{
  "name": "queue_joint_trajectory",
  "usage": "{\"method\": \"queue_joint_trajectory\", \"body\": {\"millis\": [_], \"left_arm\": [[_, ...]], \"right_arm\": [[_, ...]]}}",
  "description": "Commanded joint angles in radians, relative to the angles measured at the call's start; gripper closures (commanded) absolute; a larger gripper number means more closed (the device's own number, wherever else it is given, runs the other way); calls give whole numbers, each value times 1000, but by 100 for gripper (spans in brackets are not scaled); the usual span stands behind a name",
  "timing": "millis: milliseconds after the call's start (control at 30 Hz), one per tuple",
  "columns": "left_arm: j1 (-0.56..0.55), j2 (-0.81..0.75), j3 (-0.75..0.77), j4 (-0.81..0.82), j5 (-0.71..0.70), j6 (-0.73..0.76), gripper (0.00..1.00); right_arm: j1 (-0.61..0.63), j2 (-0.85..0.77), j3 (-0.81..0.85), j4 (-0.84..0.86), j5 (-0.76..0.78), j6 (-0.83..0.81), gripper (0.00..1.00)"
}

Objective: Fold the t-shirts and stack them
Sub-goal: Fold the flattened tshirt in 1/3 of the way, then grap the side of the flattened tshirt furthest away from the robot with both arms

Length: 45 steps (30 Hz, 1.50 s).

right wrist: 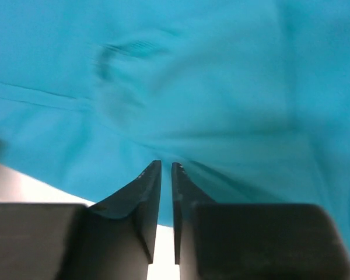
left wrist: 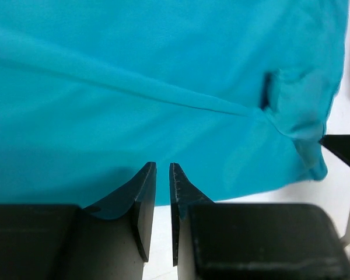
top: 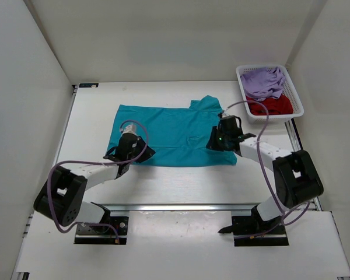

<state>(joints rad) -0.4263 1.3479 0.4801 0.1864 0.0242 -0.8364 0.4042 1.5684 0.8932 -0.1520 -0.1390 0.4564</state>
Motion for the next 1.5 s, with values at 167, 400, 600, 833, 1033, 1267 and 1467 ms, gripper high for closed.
{"method": "queue_joint_trajectory", "body": {"millis": [167, 400, 600, 833, 1033, 1267, 1467], "left_arm": [[58, 154, 43, -22, 95, 45, 74], [230, 99, -130, 15, 258, 2, 75], [183, -120, -310, -60, 226, -18, 74], [188, -502, -362, -321, 175, 14, 64], [239, -425, -76, -352, 167, 69, 58], [340, -114, 128, -199, 169, 17, 72], [425, 117, 256, -139, 264, -30, 82]], "right_arm": [[-131, -114, -275, 166, -41, 59, 94], [-148, -80, -338, 152, -33, 73, 100], [-116, -201, -444, 95, -53, 107, 100], [-56, -375, -536, 20, -95, 166, 98], [-76, -369, -280, -40, -80, 105, 74], [-149, -46, 78, 81, -169, 18, 100], [-243, 247, 401, 39, -136, -22, 97]]}}
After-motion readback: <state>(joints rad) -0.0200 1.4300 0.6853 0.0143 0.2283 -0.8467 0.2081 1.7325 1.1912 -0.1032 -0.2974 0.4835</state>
